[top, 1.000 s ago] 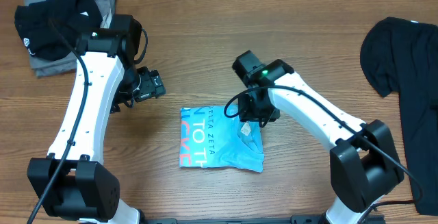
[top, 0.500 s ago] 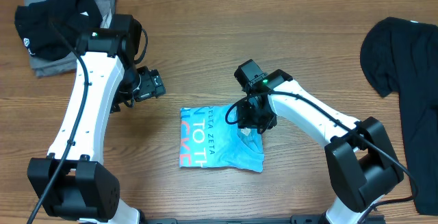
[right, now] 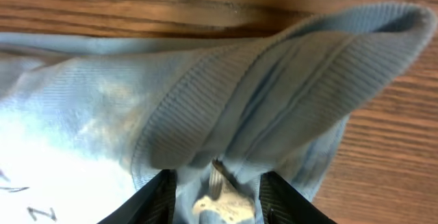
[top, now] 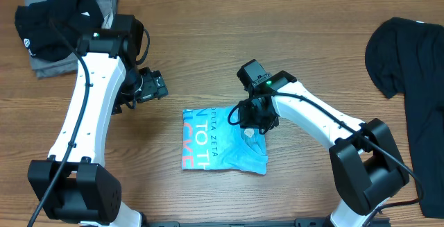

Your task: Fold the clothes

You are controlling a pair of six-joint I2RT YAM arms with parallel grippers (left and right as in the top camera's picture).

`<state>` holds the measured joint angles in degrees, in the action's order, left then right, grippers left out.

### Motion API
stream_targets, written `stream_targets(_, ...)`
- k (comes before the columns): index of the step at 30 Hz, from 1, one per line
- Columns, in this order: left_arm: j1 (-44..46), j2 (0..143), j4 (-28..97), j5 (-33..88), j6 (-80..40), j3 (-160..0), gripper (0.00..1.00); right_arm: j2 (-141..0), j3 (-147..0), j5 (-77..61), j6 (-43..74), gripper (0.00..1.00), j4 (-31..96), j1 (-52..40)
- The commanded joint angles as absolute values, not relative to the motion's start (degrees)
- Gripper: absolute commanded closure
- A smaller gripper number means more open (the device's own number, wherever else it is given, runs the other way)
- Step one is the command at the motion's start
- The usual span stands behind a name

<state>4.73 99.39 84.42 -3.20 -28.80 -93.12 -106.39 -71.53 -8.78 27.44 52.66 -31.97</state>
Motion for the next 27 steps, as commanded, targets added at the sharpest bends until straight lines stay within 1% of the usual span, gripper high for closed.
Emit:
stream_targets(1,4.56,98.78,84.38,-2.96,-28.64,-93.01,0.0,-106.65,-68.79,-9.1,28.05,0.56,51.11,-32.23)
stream_targets(9,4.56,98.78,84.09,-2.96,-28.29,-93.01,0.0,-106.65,-67.31,-9.1,28.08,0.57,49.95,-31.99)
stream_targets(11,4.56,98.78,84.12,-2.96,-28.29,-93.01,0.0,-106.65,-67.35,-9.1,28.08,0.61,49.95,-31.99)
stream_targets(14,4.56,98.78,84.12,-2.96,-28.29,-93.01,0.0,-106.65,-67.44,-9.1,28.08,0.7,49.98,-31.73)
stream_targets(17,4.56,98.78,84.09,-2.96,-28.29,-93.01,0.0,-106.63,-67.85,-9.08,28.1,0.85,50.04,-31.29)
stream_targets(19,4.56,98.78,84.12,-2.96,-28.29,-93.01,0.0,-106.63,-68.25,-9.08,28.1,0.89,50.39,-30.94)
stream_targets(22,4.56,98.78,84.12,-2.96,-28.29,-93.01,0.0,-106.63,-69.38,-9.06,28.08,0.96,51.72,-30.11)
stream_targets(27,4.56,98.78,83.99,-2.96,-28.29,-93.01,0.0,-106.63,-72.44,-8.43,28.05,0.96,57.01,-28.64)
